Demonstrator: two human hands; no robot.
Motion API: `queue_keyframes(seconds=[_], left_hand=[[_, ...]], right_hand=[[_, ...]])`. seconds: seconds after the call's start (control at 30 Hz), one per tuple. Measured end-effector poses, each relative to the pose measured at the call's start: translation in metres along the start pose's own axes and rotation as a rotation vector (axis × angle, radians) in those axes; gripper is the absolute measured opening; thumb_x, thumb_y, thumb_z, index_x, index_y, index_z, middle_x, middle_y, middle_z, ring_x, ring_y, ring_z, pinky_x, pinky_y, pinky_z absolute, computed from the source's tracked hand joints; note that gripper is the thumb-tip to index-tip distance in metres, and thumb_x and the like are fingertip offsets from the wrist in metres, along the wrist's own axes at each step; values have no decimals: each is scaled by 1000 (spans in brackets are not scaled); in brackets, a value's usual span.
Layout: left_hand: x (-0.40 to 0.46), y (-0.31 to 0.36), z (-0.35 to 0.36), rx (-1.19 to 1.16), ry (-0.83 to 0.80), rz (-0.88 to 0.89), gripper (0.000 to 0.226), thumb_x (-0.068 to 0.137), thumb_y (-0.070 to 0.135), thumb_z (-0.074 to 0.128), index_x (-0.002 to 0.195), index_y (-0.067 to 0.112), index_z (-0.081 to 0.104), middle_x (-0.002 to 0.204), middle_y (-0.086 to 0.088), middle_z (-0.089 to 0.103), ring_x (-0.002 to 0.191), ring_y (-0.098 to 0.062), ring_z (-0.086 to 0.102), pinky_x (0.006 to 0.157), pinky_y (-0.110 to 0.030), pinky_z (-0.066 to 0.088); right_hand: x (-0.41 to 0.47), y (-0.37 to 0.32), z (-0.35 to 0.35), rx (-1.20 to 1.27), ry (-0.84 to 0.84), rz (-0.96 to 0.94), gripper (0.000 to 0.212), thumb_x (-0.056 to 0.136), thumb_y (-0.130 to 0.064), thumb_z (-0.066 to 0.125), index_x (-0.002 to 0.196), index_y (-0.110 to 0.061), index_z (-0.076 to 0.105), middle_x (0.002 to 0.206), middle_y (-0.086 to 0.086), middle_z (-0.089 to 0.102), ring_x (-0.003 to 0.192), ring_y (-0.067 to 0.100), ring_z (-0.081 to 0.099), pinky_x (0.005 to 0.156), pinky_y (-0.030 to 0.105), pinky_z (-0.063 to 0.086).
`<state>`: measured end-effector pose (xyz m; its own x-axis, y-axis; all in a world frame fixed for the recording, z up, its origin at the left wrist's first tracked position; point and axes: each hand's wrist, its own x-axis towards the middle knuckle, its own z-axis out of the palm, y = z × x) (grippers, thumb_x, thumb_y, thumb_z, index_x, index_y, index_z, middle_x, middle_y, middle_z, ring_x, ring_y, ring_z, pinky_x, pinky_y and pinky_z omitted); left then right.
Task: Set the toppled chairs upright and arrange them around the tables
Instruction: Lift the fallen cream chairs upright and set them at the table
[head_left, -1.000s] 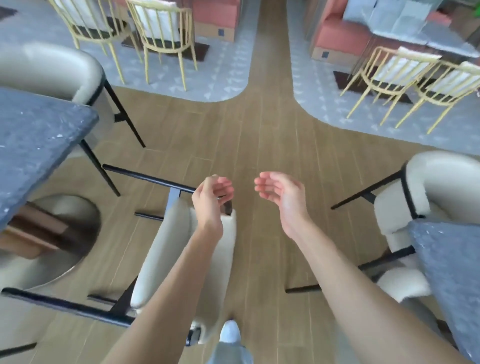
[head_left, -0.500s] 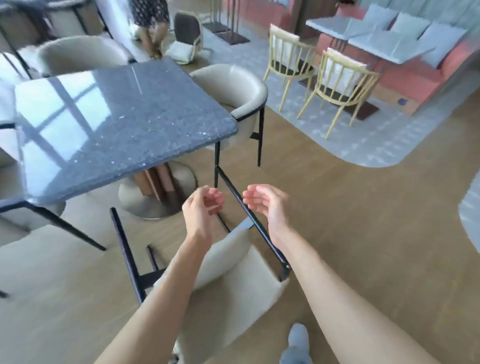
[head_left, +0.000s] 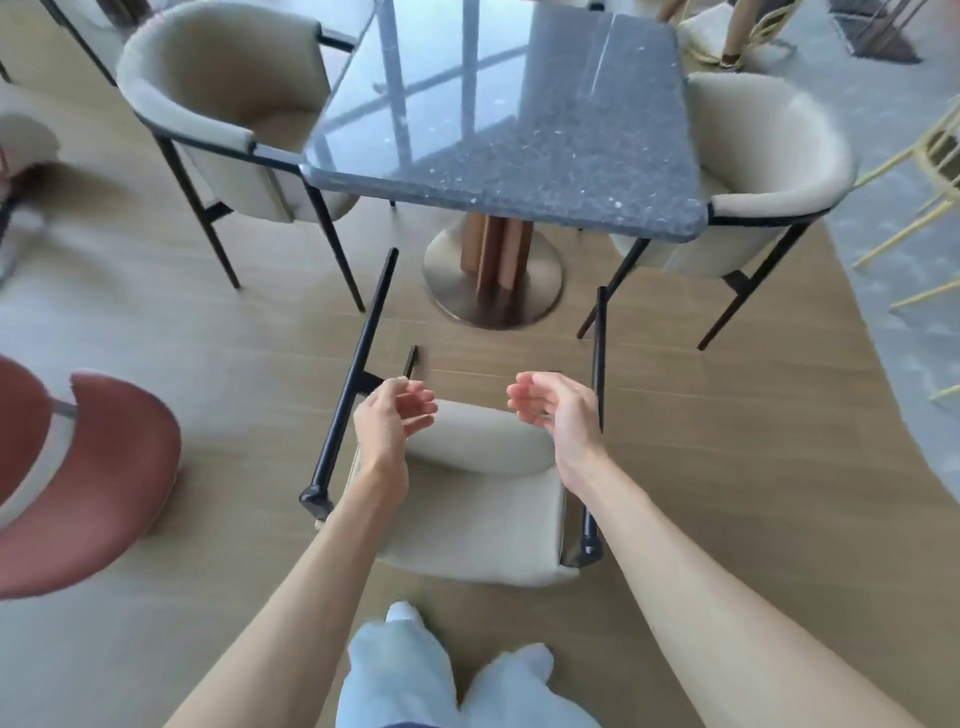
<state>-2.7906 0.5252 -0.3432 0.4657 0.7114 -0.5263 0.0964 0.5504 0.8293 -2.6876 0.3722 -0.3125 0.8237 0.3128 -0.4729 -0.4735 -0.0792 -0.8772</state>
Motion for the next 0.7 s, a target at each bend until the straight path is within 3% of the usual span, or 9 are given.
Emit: queue_keyframes(seconds=[0.1,0.27,0.43,0.57,0.7], left_hand=[[10,-34,-27,34,85,-76,20,90,14,54,78,6,68,66,-7,73,57,-19,67,65,-32,56],[28,-84,-48,99,84,-136,14,94,12,59,82,9,67,69,-5,71,57,-16,67,66,-32,55],[41,-138,-52,102,154,-170,11,92,19,69,86,10,66,77,-6,70,69,-21,66,78,-40,56],[58,-199,-54,35,269,-152,17,89,23,74,92,8,66,90,-12,71,84,-25,67,92,-46,55],[62,-261,-65,-33,411,-156,21,89,26,75,96,9,65,93,-11,71,85,-23,68,91,-44,56]], right_hand=[[8,32,9,-40,-41,57,23,94,-9,51,85,-7,72,79,9,74,71,22,68,72,32,51],[26,90,22,-59,-80,188,20,95,-9,52,86,-6,70,81,12,73,71,25,66,70,32,50],[45,153,17,-114,-169,344,18,93,-11,54,87,-9,71,81,11,73,67,21,66,68,32,49],[81,218,9,-163,-248,426,12,94,-14,58,96,-8,68,85,7,72,68,21,67,66,31,51],[99,274,-3,-230,-299,443,7,94,-13,59,92,-11,65,86,6,69,72,22,66,67,31,51]])
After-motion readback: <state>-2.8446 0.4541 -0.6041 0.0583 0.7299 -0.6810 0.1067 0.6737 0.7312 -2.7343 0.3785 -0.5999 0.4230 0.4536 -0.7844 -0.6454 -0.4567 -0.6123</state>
